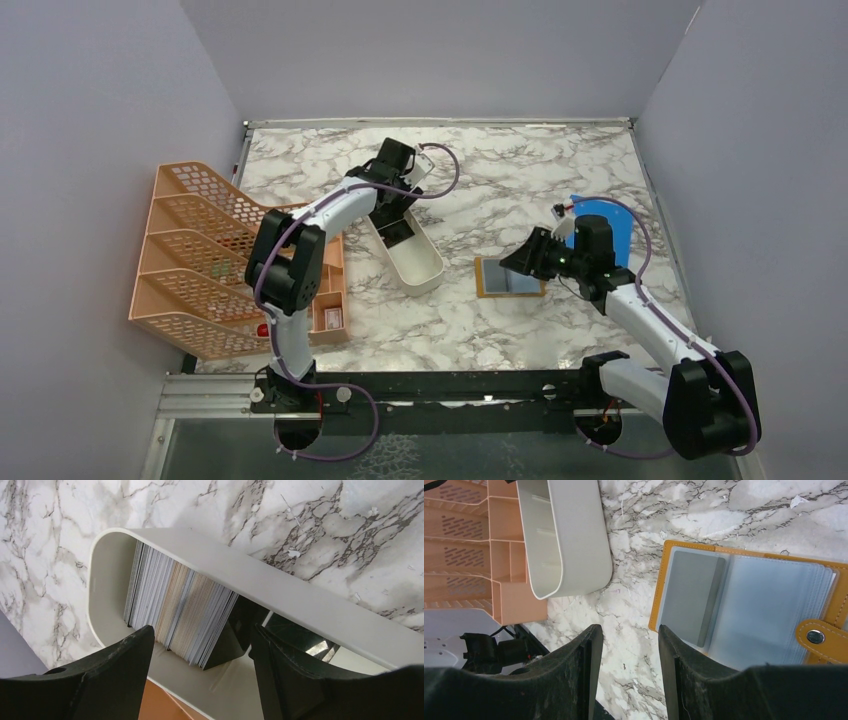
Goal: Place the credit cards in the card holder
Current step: Pick up the credit card from the storage box.
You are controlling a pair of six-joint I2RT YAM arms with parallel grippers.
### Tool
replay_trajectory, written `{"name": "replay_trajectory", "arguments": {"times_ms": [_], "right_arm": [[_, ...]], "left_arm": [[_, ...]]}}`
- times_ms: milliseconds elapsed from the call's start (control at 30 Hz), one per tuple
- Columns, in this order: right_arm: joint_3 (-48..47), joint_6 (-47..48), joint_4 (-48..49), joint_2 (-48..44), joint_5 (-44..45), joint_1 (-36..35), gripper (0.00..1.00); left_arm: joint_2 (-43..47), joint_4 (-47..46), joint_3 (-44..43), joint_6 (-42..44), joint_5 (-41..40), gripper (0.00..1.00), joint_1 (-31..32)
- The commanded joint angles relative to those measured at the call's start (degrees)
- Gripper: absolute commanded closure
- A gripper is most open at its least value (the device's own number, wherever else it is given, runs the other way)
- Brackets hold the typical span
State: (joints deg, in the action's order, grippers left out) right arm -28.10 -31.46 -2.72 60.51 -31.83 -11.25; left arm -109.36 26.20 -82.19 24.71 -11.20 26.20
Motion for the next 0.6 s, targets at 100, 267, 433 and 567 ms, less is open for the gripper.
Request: {"name": "replay_trajectory", "arguments": {"times_ms": [100,267,433,567], "right_arm": [[-2.78,0.22,0.02,0.44,-0.74,-0.11,0.50],[-3.22,0.40,-0.34,0.81,-0.58,-0.09,0.50],[-3.37,0.90,-1.67,-0.42,0.55,-0.11,0.50],[-3.23,0.38,-0.86,-0.34,0.16,-0.12,0.50]], "left_arm": [[-3.42,-1.05,-2.28,2.04,-3.22,0.27,-0.71],[-5.38,-1.50,-3.19,2.95,-5.48,0.27,-0.71],[-5.77,-1.59,-3.88,3.23,-7.33,0.43,-0.71],[-4.39,-1.66,-3.71,2.93,-6.66,0.57,-0.28]]}}
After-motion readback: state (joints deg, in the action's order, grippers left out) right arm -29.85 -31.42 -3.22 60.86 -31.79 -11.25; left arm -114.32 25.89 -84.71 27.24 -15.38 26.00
